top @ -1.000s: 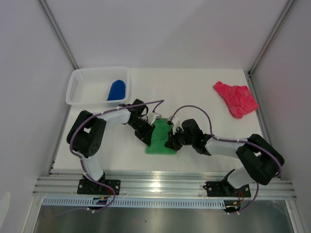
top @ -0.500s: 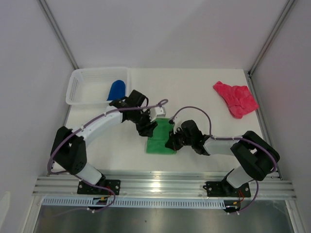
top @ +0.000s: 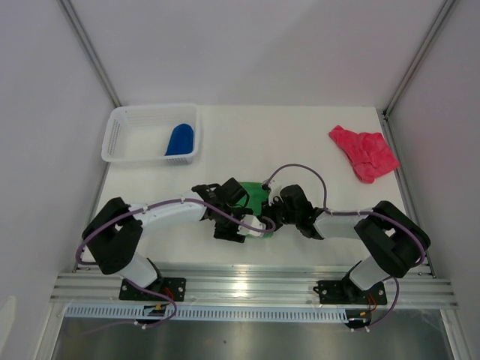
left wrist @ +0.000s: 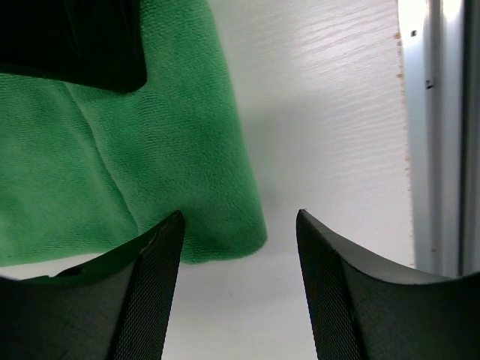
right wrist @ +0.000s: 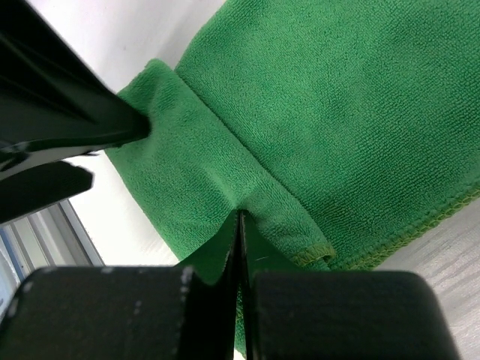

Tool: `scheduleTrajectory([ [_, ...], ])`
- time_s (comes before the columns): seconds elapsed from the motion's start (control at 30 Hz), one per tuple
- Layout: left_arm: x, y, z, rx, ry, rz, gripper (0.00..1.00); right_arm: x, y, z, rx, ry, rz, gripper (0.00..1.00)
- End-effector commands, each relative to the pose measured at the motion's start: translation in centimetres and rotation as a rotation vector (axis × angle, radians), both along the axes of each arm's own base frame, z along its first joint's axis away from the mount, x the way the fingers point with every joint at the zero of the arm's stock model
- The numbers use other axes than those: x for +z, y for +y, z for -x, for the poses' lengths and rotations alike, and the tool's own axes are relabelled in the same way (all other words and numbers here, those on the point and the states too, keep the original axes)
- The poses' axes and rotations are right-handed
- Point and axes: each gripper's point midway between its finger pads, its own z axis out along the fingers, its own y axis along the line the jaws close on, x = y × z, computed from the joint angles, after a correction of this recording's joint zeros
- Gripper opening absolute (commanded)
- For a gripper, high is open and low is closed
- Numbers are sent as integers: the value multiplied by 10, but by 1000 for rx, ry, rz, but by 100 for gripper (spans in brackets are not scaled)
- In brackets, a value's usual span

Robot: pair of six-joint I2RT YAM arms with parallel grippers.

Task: Roll the towels
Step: Roll the towel

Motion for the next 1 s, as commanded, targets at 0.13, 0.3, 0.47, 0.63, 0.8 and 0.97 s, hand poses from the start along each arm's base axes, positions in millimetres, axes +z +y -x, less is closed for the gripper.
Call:
scheduleTrajectory([
  [0.13,-13,-6,-15,-45,-105,-7,66,3,-4,-10,-40,-37,13,0],
  [0.3,-32,4,-12,-7,-90,-43,67,9,-4,-9,-31,-49,9,0],
  [0.47,-47,8,-14,44,-79,-80,61,17,-11,-10,-32,-75,19,2],
  [0.63,-45,9,-18,103,-77,-82,12,46,-19,-14,-10,-169,19,11],
  [0.8,-20,8,-5,155,79,-26,1,90,-42,-16,17,-357,39,30],
  [0.97,3,6,4,163,204,27,1,107,-61,2,117,-527,84,32],
])
